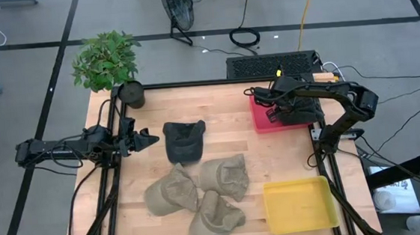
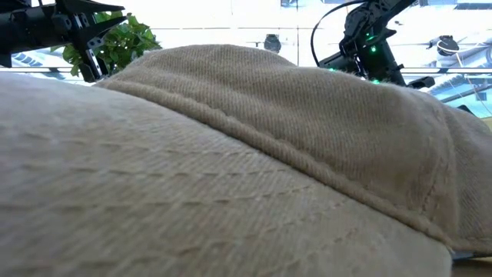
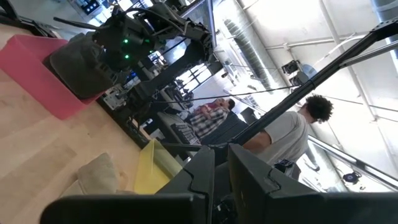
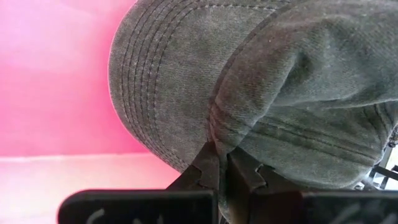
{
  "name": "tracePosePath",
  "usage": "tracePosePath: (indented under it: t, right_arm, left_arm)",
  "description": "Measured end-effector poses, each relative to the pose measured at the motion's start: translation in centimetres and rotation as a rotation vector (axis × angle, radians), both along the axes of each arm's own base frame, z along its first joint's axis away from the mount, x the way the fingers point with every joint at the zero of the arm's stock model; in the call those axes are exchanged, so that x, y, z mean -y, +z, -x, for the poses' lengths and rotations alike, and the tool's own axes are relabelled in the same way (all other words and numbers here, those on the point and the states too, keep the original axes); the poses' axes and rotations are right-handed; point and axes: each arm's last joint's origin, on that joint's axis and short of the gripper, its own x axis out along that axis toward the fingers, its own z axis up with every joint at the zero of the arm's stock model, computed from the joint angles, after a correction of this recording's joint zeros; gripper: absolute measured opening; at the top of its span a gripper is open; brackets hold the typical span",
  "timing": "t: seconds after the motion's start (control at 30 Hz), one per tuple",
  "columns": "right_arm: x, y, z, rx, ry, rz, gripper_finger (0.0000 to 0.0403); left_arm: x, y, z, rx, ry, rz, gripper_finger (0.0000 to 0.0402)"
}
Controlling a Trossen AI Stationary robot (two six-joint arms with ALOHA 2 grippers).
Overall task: Pick & Place hat
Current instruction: Put the right black cap into the red bin, then put the black cap into the red bin
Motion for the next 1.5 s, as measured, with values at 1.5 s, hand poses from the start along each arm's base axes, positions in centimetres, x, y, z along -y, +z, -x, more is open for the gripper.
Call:
tracePosePath:
  t: [1.5]
  right_arm:
    - [2.6,9.2,-3.8,0.308,0.185,0.198,0.0141]
  left_arm:
    - [0.0,0.0,0.0,-0.001,-0.014,-0.013,0.0051]
